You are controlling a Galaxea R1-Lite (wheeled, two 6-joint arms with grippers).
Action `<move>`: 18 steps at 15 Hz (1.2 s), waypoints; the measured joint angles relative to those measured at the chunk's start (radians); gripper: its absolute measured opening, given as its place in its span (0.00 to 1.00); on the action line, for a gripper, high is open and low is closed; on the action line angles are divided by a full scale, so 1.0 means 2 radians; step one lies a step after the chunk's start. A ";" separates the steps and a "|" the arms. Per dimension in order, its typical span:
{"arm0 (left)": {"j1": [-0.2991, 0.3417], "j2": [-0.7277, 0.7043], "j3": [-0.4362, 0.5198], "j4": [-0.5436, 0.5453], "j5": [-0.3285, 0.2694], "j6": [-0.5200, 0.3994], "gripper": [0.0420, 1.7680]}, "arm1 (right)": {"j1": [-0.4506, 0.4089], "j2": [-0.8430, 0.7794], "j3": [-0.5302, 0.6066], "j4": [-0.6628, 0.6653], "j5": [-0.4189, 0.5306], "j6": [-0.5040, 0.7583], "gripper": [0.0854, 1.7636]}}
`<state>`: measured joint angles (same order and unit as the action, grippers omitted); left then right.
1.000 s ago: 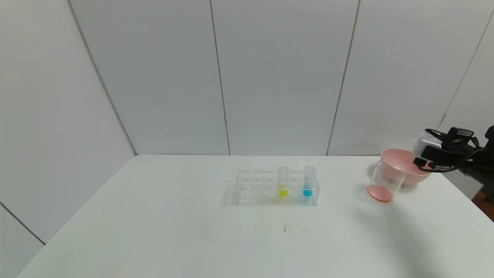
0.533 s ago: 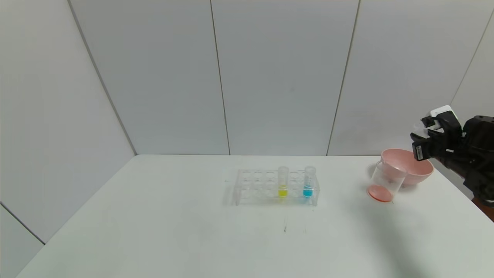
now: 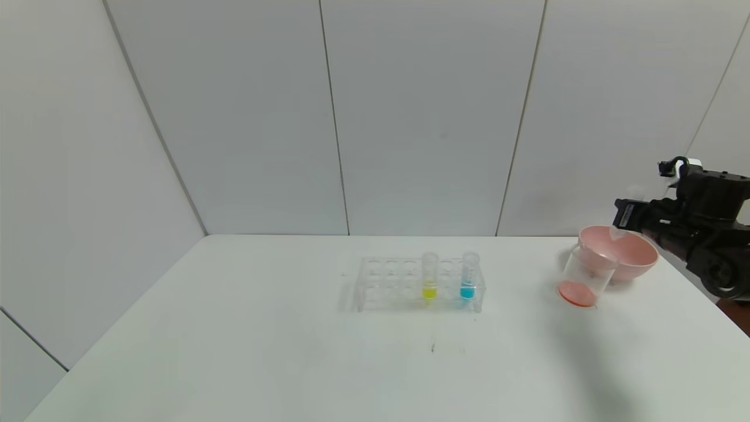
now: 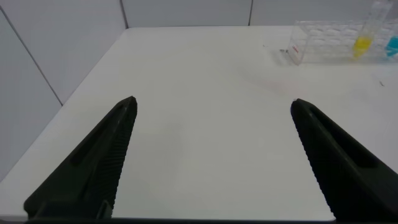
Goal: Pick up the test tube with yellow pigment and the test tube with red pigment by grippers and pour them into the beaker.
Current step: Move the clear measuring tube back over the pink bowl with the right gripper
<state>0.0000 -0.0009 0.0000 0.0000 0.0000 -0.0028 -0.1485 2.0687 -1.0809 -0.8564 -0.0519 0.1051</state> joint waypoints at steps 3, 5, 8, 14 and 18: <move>0.000 0.000 0.000 0.000 0.000 0.000 1.00 | 0.003 0.010 -0.014 0.005 0.000 0.028 0.26; 0.000 0.000 0.000 0.000 0.000 0.000 1.00 | 0.001 0.019 -0.017 0.005 0.000 0.043 0.26; 0.000 0.000 0.000 0.000 0.000 0.000 1.00 | -0.006 0.033 -0.021 0.004 -0.001 0.057 0.26; 0.000 0.000 0.000 0.000 0.000 0.000 1.00 | -0.018 0.044 -0.021 0.005 -0.005 0.055 0.31; 0.000 0.000 0.000 0.000 0.000 0.000 1.00 | -0.018 0.043 -0.018 0.003 -0.010 0.054 0.57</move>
<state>0.0000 -0.0009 0.0000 0.0000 0.0000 -0.0028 -0.1847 2.1547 -1.1164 -0.8506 -0.0726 0.2134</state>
